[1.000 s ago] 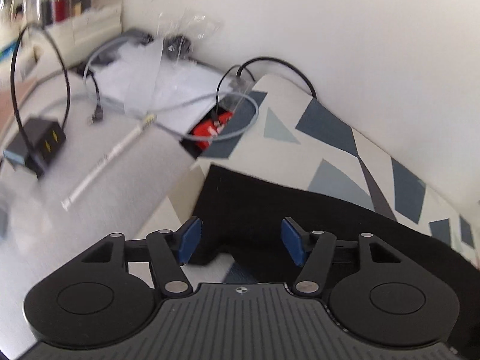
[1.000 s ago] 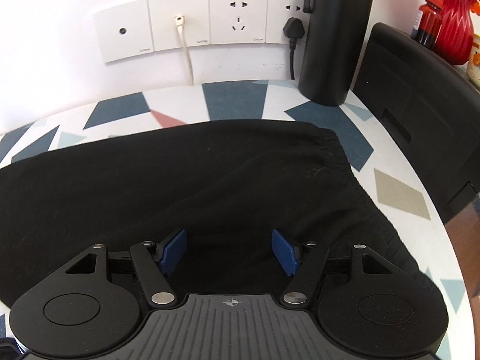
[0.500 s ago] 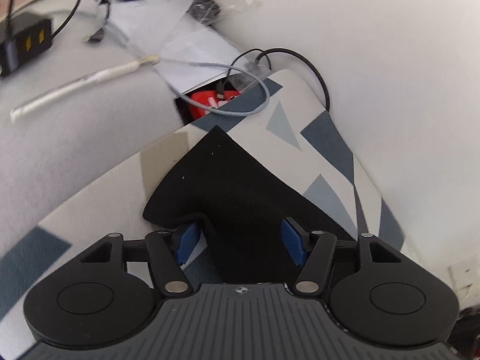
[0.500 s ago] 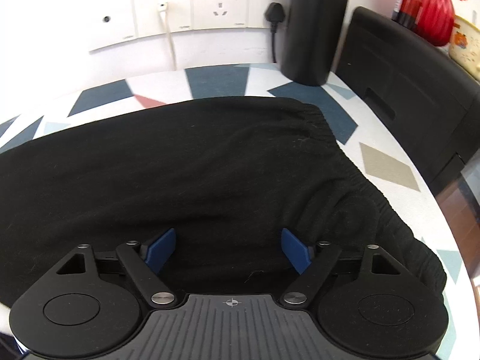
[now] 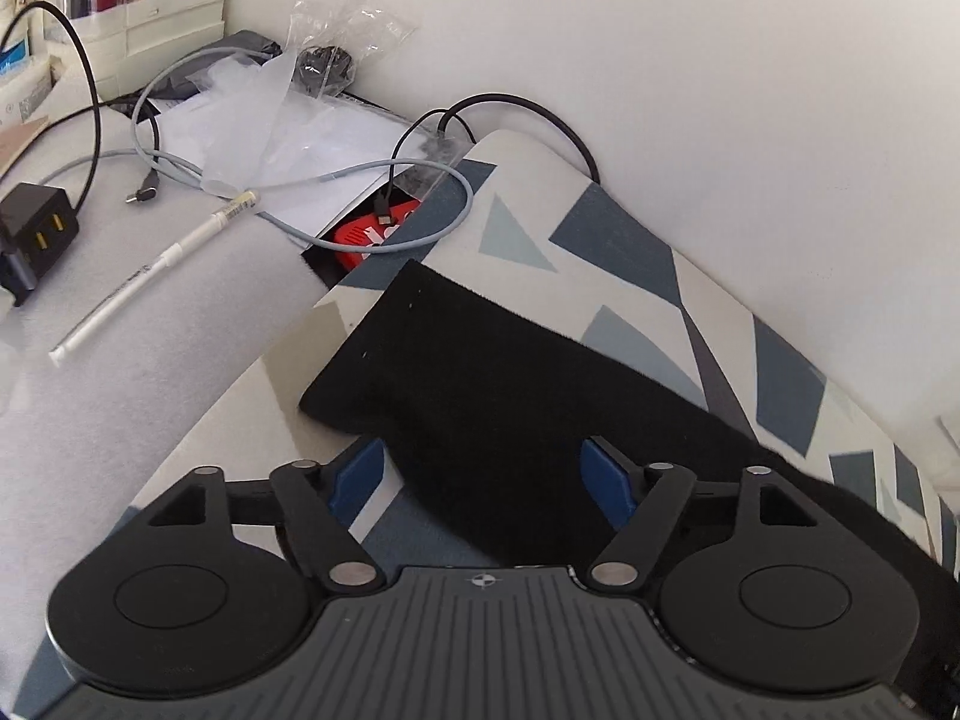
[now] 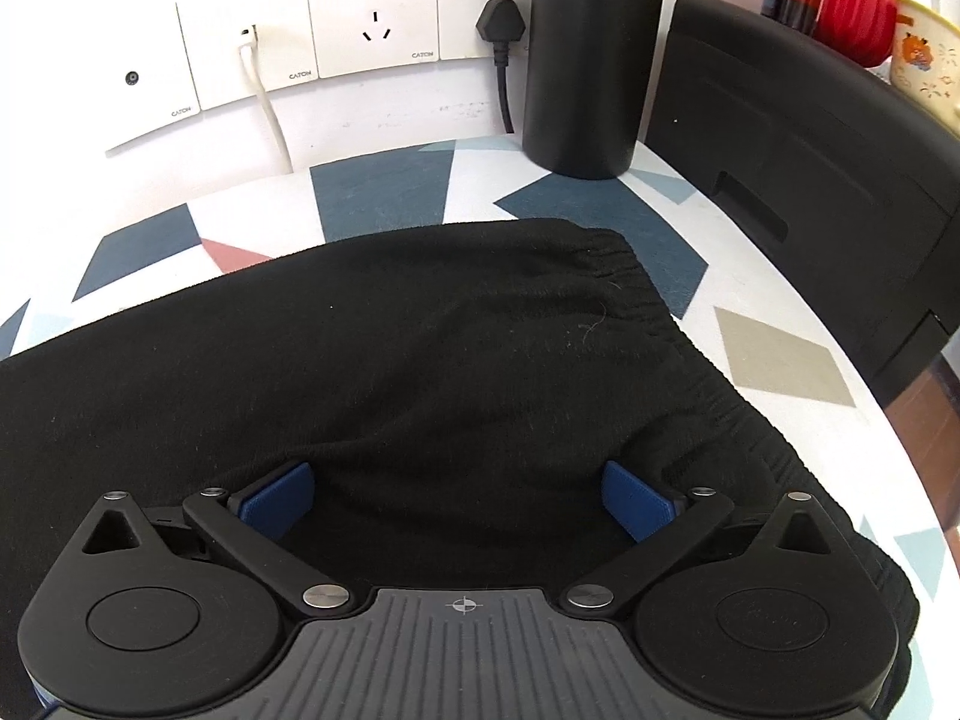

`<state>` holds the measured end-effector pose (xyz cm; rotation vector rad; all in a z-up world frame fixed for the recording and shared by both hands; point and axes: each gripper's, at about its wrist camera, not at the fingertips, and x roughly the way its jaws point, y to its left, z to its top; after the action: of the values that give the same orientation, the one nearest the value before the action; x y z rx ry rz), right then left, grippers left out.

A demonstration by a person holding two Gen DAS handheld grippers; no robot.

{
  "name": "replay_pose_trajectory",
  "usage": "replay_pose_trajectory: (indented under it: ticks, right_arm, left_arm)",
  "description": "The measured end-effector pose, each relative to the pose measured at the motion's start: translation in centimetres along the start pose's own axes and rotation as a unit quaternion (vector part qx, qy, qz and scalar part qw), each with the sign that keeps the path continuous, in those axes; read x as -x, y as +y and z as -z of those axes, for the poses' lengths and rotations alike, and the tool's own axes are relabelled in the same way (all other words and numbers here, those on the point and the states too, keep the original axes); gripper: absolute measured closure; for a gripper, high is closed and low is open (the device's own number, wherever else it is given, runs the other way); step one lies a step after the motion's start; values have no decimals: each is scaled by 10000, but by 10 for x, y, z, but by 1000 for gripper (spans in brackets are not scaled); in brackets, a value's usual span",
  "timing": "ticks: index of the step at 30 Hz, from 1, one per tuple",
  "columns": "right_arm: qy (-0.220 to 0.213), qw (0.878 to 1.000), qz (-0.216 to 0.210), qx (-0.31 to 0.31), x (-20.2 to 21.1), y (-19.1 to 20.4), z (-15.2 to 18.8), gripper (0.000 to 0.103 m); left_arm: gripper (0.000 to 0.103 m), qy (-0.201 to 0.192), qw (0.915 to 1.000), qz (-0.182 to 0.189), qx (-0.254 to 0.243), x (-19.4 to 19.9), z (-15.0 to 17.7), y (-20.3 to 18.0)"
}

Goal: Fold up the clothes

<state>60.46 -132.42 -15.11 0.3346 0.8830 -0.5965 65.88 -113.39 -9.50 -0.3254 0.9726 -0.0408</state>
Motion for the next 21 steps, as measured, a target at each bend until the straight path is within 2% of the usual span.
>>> replay_pose_trajectory:
  ticks: [4, 5, 7, 9, 14, 17, 19, 21]
  right_arm:
    - [-81, 9994, -162, 285, 0, 4, 4, 1]
    - [-74, 9994, -171, 298, 0, 4, 4, 1]
    - [-44, 9994, -195, 299, 0, 4, 1, 1]
    - [-21, 9994, -266, 199, 3, 4, -4, 1]
    - [-434, 9974, -560, -96, 41, -6, -9, 1]
    - [-761, 9937, -726, -396, 77, -25, -4, 1]
    - [-899, 9915, -742, -579, 99, -40, 4, 1]
    - [-1029, 9902, -637, -701, 123, -56, 16, 1]
  left_arm:
    - [22, 54, 9999, -26, -94, 47, 27, 15]
    - [20, 10, 10000, -43, -74, 60, 36, 19]
    - [10, -82, 9999, -84, -6, 84, 53, 26]
    - [9, -136, 9997, -135, 179, 109, 79, 35]
    - [9, 92, 9986, 56, 523, 142, 140, 58]
    - [10, 237, 9978, 190, 597, 145, 172, 71]
    - [21, 279, 9964, 343, 728, 143, 187, 81]
    - [23, 318, 9945, 499, 861, 141, 201, 90]
